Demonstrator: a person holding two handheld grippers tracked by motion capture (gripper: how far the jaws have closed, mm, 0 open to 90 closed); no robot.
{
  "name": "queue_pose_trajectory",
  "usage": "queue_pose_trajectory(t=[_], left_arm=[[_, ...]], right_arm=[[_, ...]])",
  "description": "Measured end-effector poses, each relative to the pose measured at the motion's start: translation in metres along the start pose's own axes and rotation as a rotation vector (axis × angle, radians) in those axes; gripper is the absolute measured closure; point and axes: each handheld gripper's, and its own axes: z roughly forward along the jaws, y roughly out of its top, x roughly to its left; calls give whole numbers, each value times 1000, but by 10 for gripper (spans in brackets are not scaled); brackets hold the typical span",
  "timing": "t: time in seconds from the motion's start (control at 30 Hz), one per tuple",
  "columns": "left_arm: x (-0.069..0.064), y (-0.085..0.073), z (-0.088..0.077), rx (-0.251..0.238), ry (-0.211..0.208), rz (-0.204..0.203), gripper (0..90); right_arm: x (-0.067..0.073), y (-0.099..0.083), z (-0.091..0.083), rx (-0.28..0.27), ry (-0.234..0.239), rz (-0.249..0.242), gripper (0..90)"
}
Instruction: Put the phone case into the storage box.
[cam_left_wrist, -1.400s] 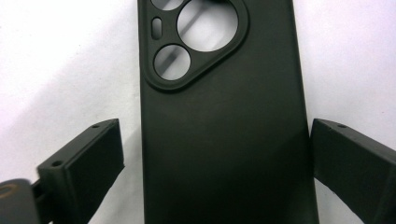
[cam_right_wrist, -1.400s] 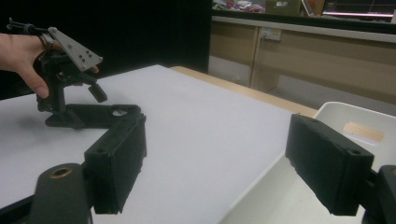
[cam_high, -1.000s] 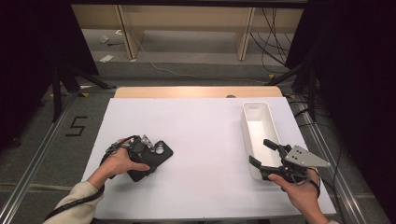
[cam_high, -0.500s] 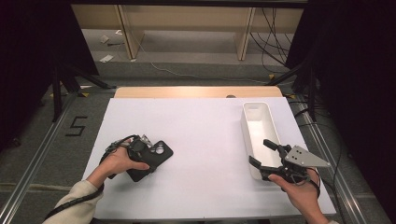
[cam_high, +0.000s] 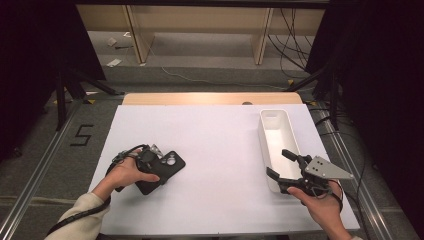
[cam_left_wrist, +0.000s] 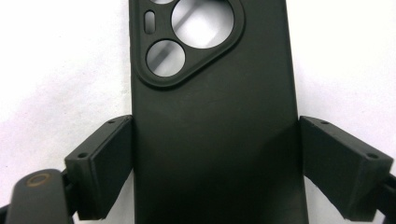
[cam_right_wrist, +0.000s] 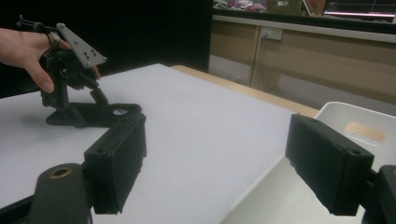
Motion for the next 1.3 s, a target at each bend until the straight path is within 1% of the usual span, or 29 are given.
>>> queue_pose_trajectory(t=[0.23,0.27,0.5,0.57,0.6,0.67,0.73,0.87,1.0,1.1,1.17,1.3], left_arm=[[-2,-1,-1,-10,4,-9,140],[-1,-1,-1,-8,6,-4,141],[-3,-2,-2,-21,11,-10,148],[-3,-2,-3,-20,16,-4,149],[-3,-2,-4,-29,14,-12,149],[-3,-2,-7,-40,17,-14,150],[-4,-2,-9,-64,22,-22,151],[-8,0,-14,-106,23,-25,151],[-12,4,-19,-159,34,-29,152],[-14,6,-22,-200,41,-46,152],[-16,7,-24,-237,45,-56,152],[-19,9,-27,-279,56,-67,153]], right_arm=[[0,0,0,1,-1,0,214],[0,0,0,0,-1,0,215],[0,0,0,-1,0,0,215],[0,0,0,-2,-1,-1,215],[0,0,0,-3,-1,-2,215],[0,0,0,-3,-1,-2,215],[0,0,0,-1,-1,0,215],[0,0,0,-2,-2,0,214],[0,0,0,-2,-2,1,214],[0,0,0,-2,-3,1,214],[0,0,0,-2,-3,1,214],[0,0,0,-3,-4,1,214]])
